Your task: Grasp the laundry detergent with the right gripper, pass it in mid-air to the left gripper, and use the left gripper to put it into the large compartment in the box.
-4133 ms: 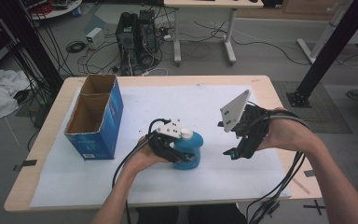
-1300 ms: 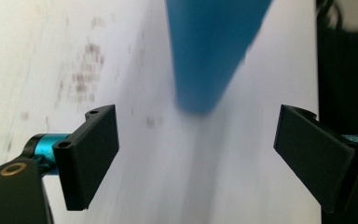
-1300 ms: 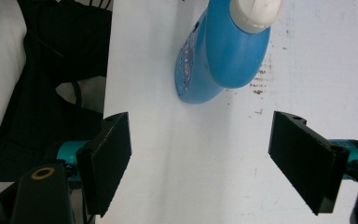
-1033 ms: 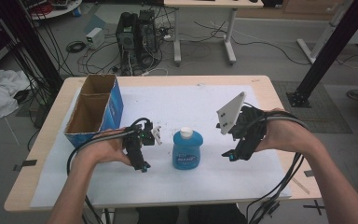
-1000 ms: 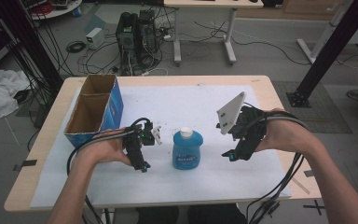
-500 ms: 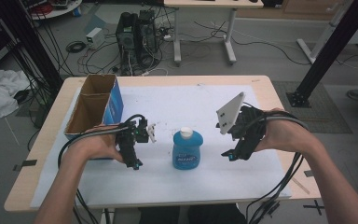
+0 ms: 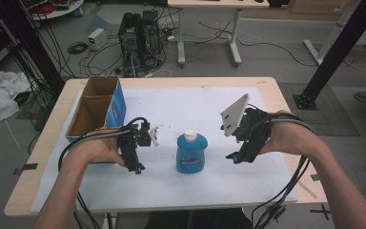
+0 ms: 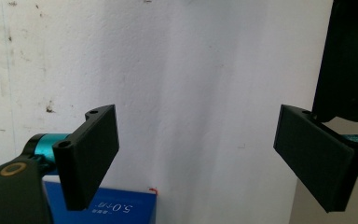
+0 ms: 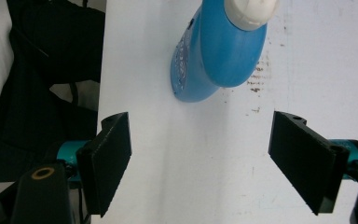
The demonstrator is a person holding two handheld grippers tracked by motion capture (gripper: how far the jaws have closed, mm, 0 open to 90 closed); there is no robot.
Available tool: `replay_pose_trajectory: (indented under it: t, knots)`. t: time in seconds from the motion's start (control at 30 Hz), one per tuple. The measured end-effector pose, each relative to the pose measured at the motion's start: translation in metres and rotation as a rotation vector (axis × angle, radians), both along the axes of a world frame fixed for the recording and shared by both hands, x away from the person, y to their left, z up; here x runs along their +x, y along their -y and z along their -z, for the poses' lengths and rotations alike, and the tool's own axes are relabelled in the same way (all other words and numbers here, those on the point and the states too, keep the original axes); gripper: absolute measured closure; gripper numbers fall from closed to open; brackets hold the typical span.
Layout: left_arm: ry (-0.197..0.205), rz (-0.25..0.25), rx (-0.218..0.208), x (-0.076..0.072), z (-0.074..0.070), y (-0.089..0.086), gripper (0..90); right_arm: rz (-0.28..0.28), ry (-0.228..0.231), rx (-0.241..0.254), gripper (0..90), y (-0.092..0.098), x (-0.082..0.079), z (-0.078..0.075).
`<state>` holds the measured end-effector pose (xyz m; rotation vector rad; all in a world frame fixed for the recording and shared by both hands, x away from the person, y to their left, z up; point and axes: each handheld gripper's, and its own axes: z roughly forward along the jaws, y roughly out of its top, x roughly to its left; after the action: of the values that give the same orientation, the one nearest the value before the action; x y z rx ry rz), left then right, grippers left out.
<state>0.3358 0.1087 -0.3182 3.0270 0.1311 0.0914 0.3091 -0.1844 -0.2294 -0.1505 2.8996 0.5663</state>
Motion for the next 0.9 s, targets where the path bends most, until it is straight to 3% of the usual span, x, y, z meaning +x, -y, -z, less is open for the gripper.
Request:
replay_pose_trajectory:
  t: [0.5, 0.9]
  knots:
    - [-0.003, 0.000, -0.012, -0.003, -0.001, 0.000, 14.1, 0.021, -0.004, 0.005, 20.4, 0.001, 0.007, 0.004]
    - [-0.005, -0.004, -0.028, -0.004, 0.001, -0.001, 14.1, 0.057, -0.018, 0.074, 20.4, 0.002, 0.017, 0.016]
